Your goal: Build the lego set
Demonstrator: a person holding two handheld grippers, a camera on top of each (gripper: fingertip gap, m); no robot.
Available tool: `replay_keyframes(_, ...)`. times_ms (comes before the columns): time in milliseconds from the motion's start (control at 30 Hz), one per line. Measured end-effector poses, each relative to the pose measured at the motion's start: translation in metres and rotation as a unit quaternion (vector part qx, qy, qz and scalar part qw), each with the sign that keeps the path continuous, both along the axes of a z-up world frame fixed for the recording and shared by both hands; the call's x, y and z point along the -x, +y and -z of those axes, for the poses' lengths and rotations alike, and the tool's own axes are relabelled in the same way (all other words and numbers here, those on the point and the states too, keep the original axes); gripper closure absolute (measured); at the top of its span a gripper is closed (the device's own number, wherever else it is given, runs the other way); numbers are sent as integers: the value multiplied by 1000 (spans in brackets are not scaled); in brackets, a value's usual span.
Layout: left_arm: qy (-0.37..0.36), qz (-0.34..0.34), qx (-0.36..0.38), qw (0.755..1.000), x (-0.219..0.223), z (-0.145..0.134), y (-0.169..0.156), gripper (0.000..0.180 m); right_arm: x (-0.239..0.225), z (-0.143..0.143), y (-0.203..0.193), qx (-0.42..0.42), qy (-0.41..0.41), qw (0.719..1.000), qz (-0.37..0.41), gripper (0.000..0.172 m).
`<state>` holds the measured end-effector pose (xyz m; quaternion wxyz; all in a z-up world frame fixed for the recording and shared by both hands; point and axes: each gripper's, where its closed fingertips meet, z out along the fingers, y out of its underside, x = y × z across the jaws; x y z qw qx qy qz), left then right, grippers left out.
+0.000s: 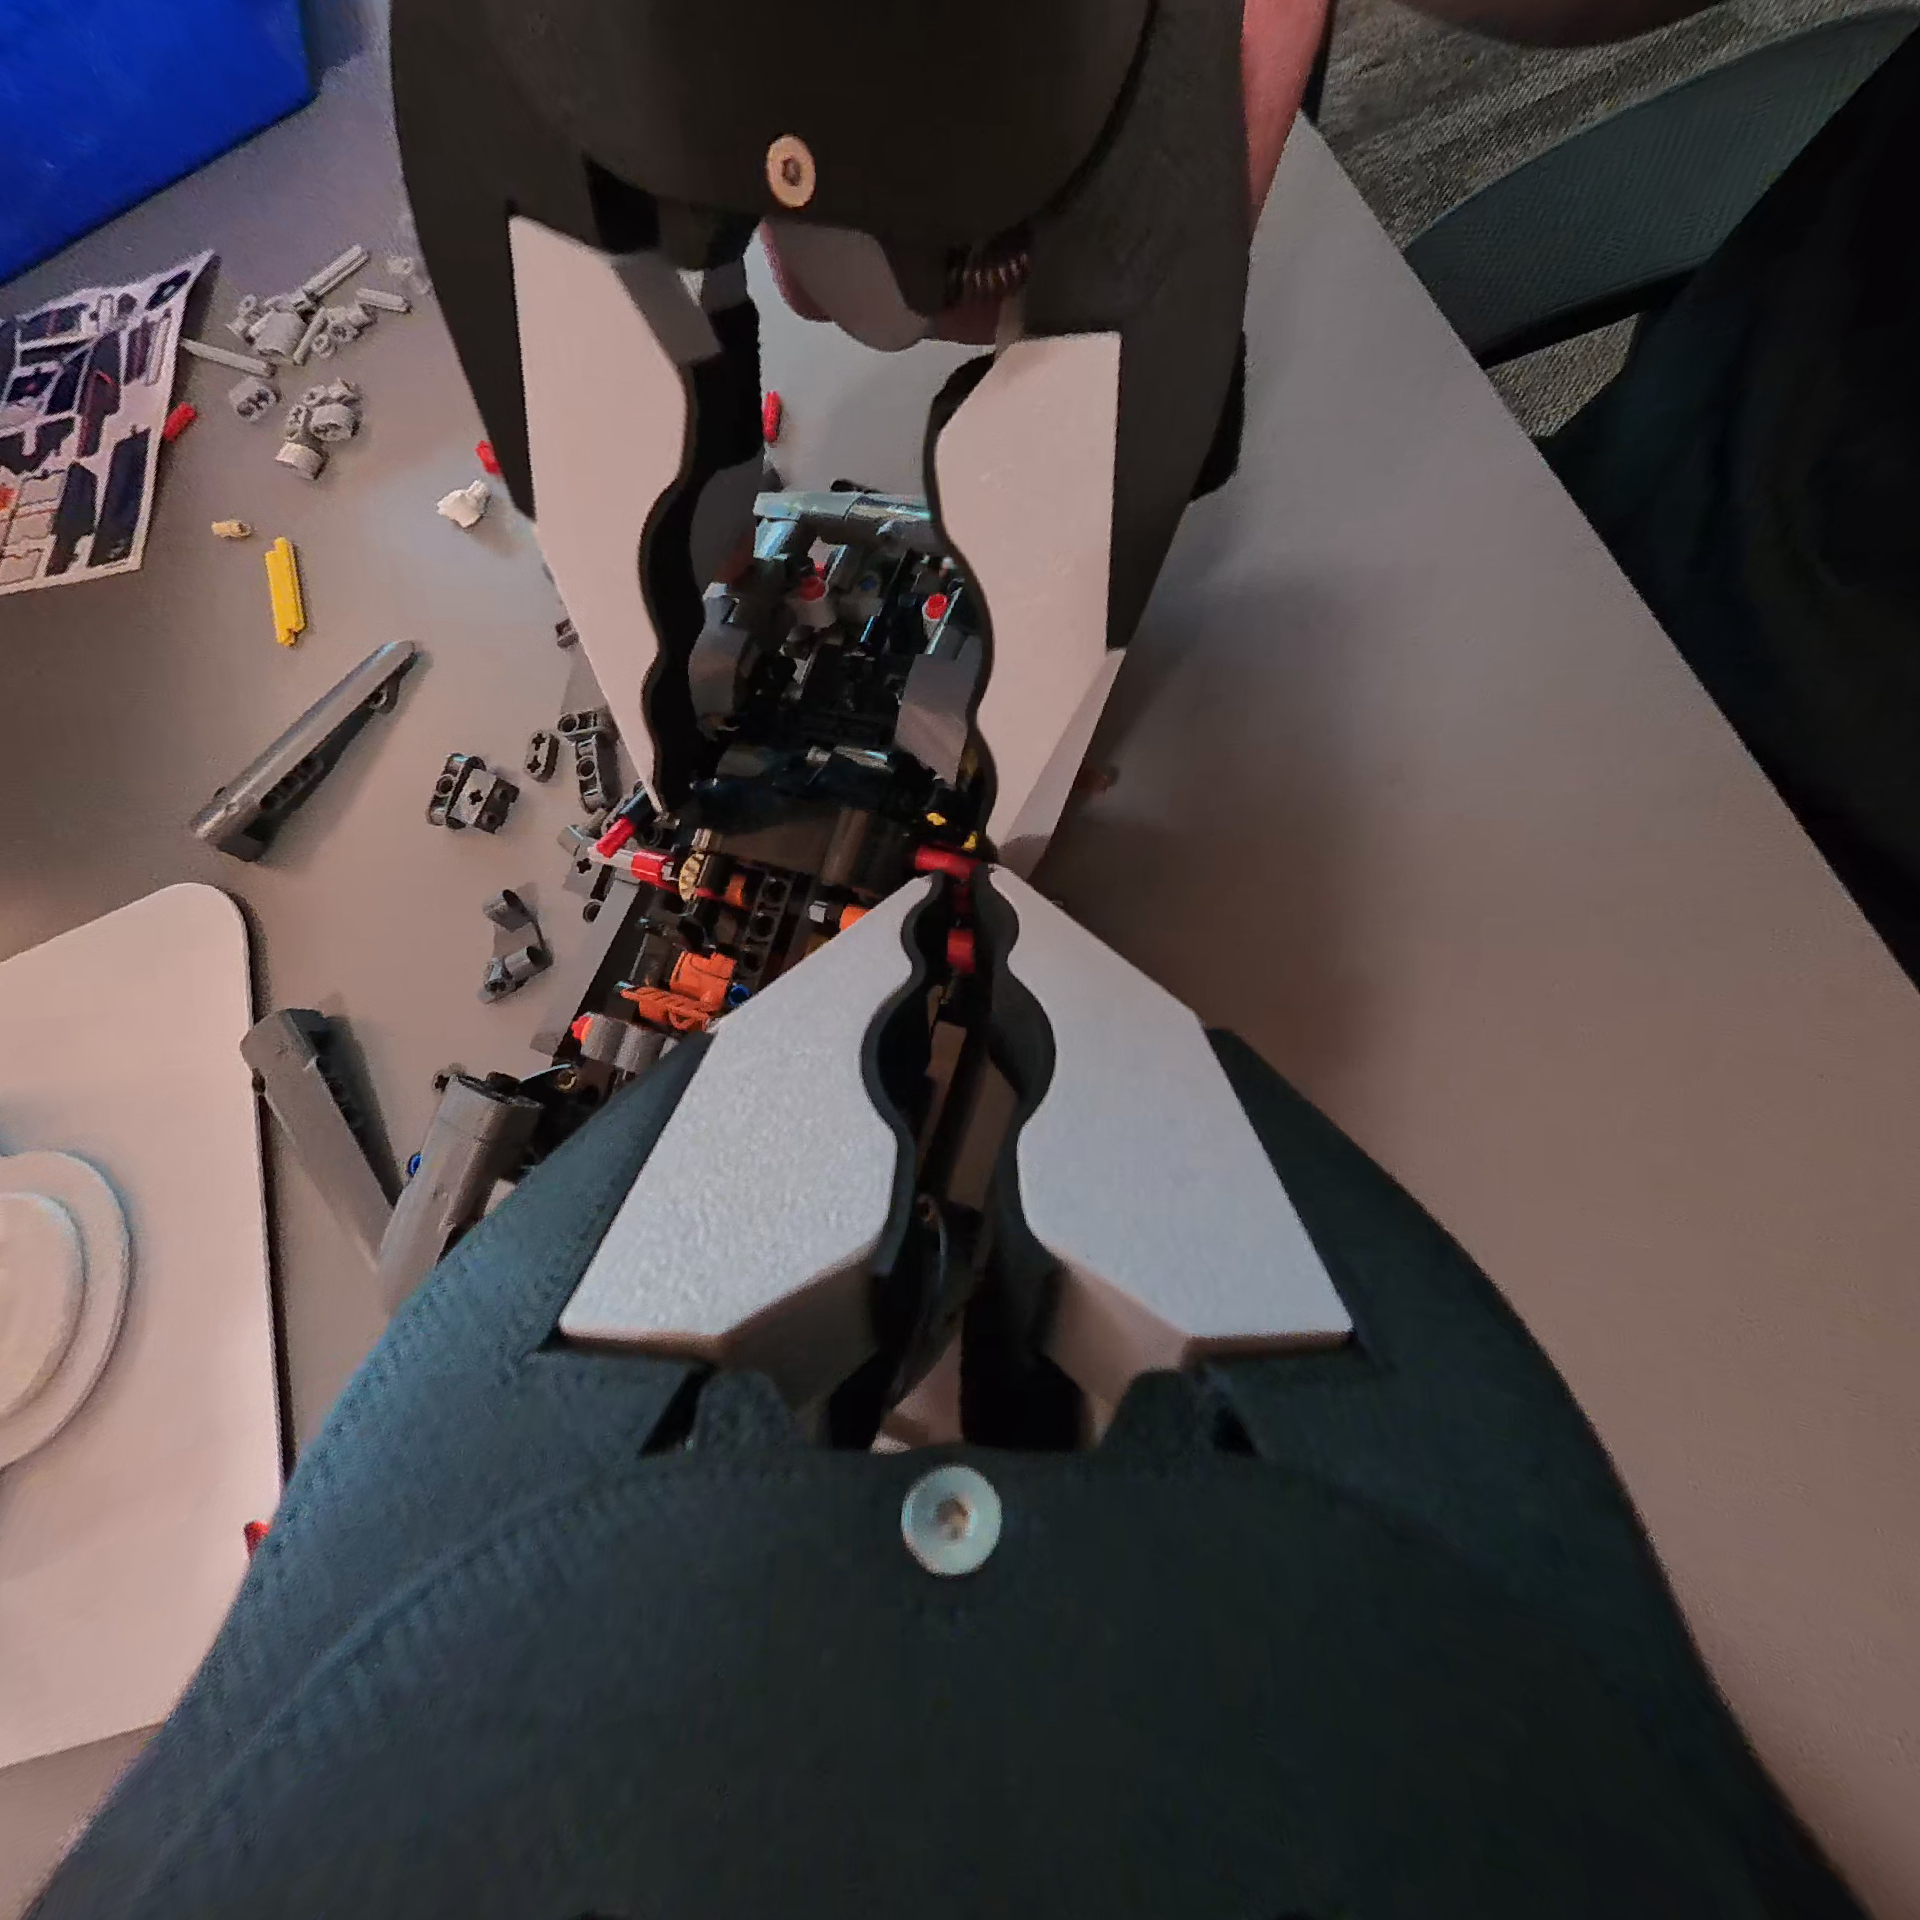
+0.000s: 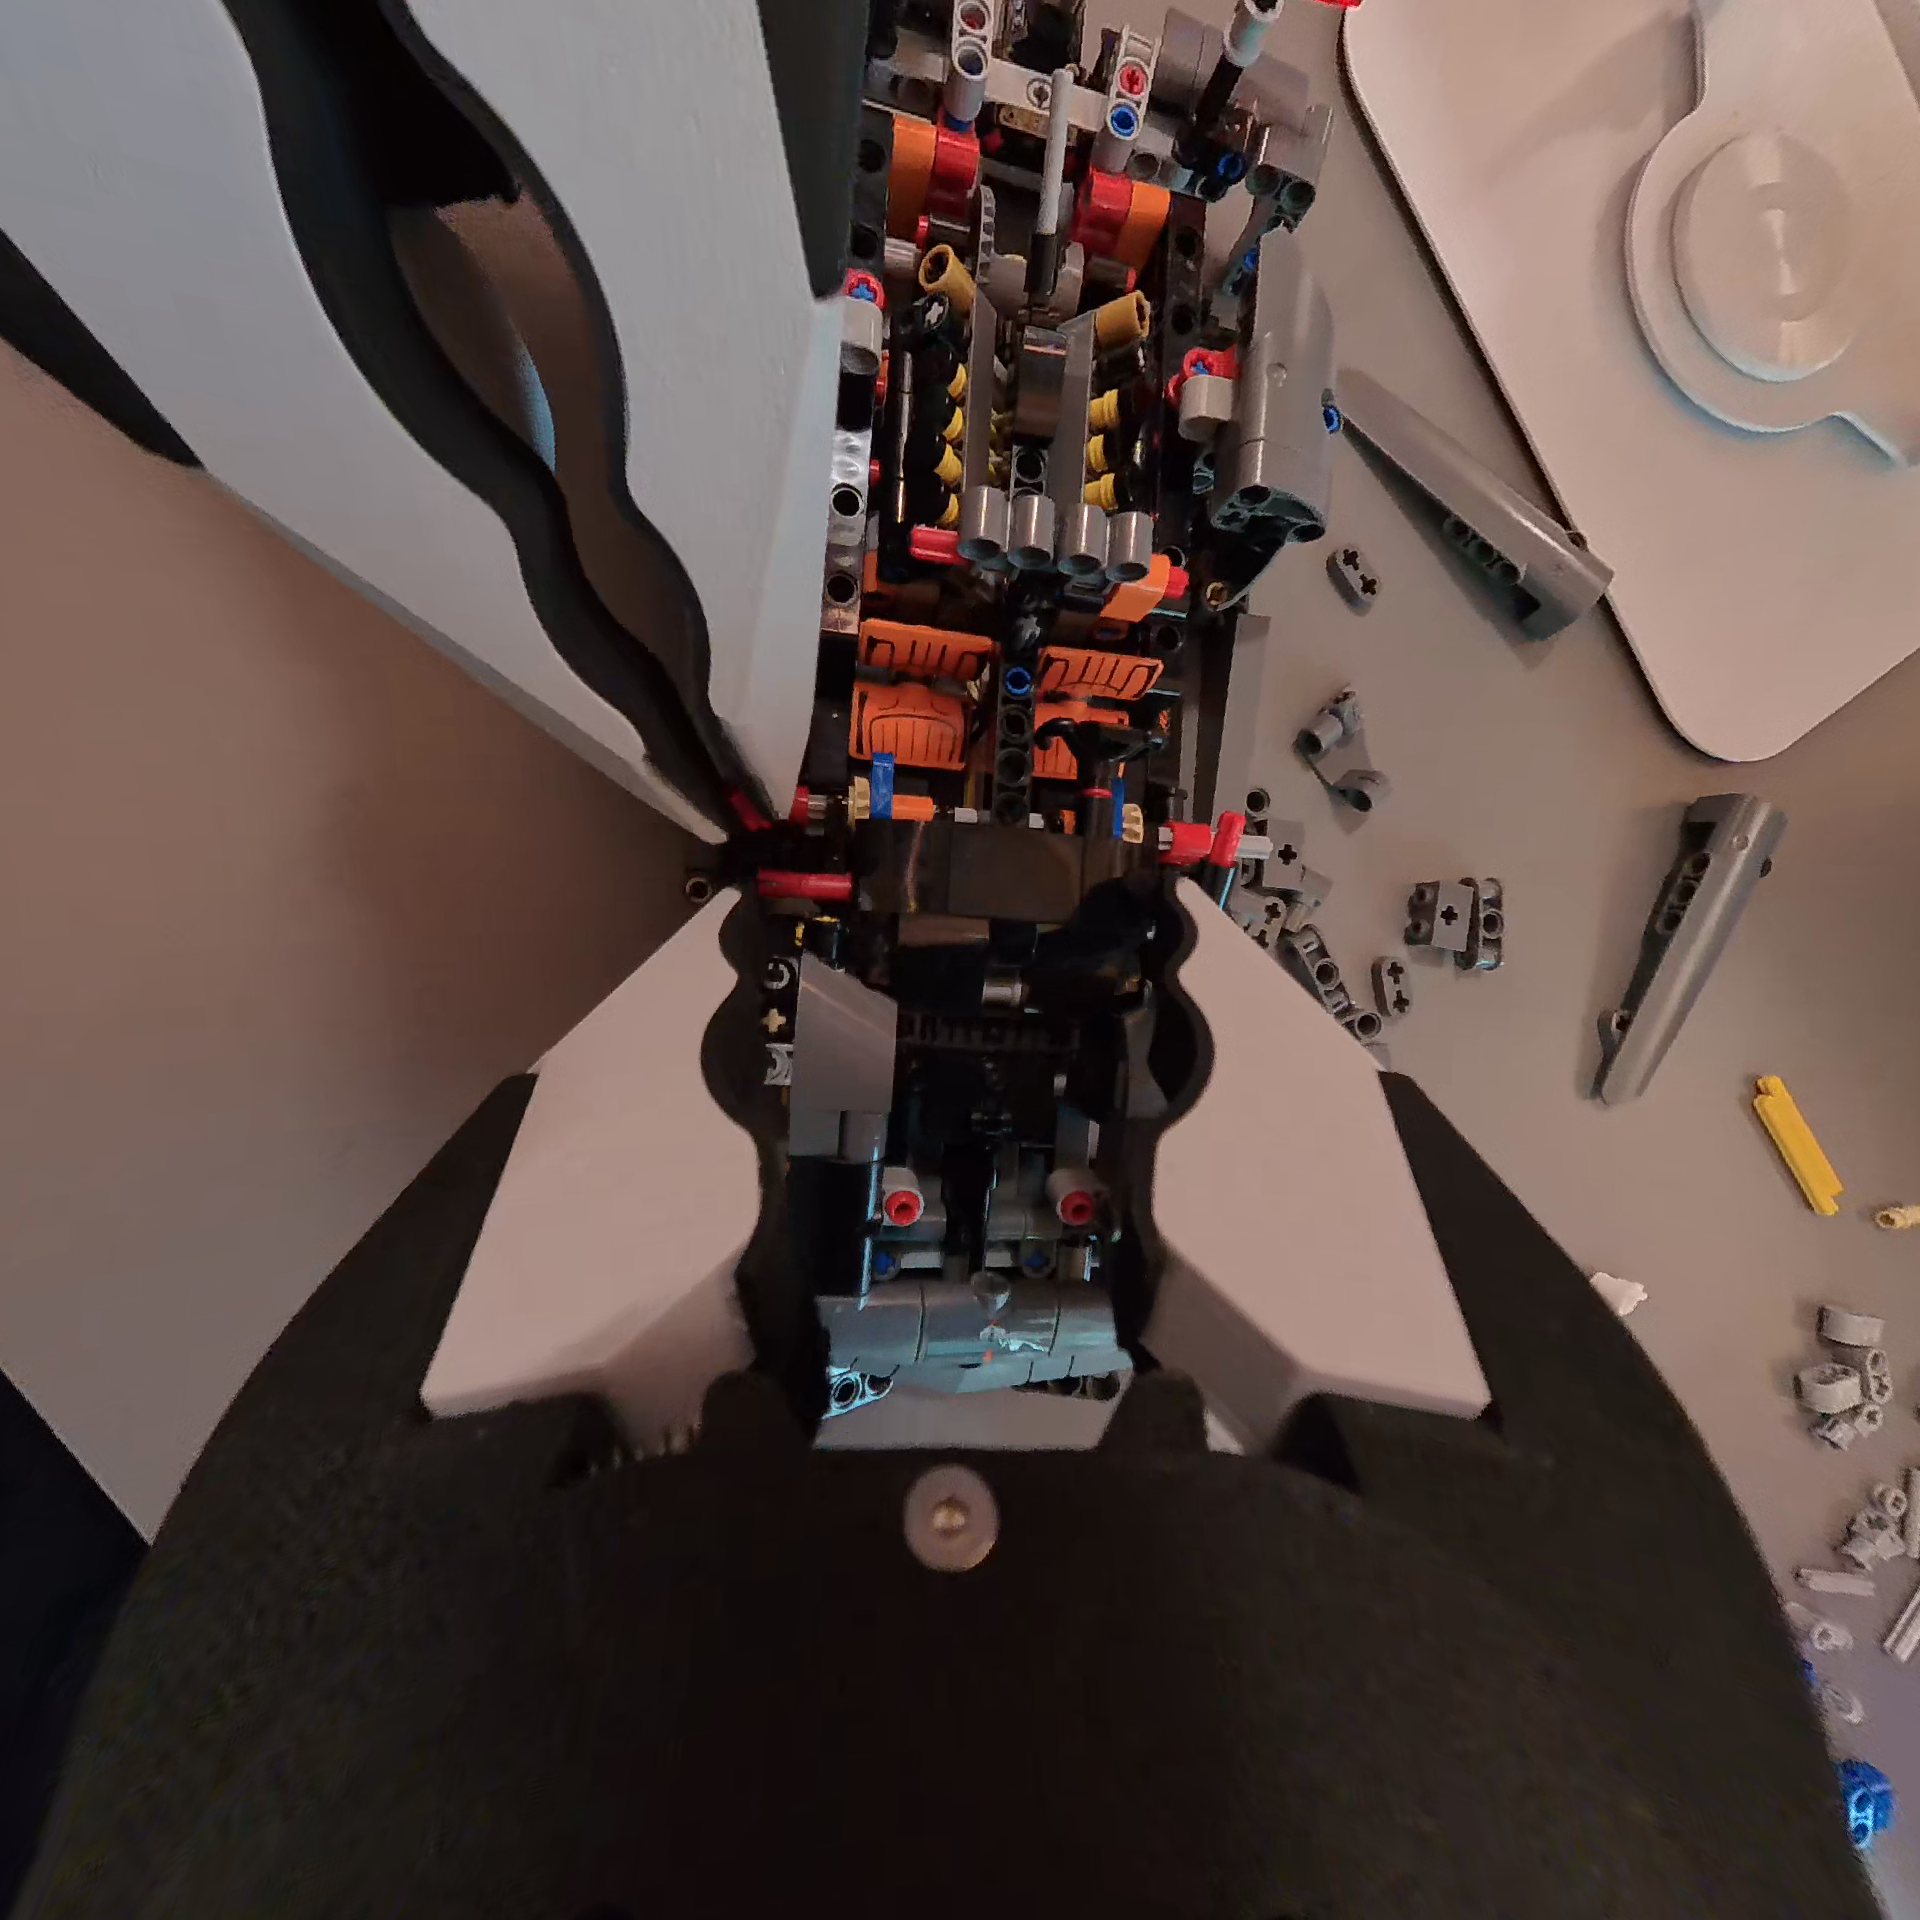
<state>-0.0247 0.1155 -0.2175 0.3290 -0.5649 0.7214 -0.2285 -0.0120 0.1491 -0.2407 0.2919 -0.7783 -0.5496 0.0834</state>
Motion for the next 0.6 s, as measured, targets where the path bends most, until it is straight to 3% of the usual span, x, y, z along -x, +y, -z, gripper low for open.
replay_keyframes(267, -38, 40, 0, 998, 1, -4, -7, 179, -2, -3, -4, -15, 12, 1000, -7, 95)
replay_keyframes(600, -36, 18, 6, 999, -2, 0, -7, 179, 0, -1, -3, -18, 19, 1000, -1, 92)
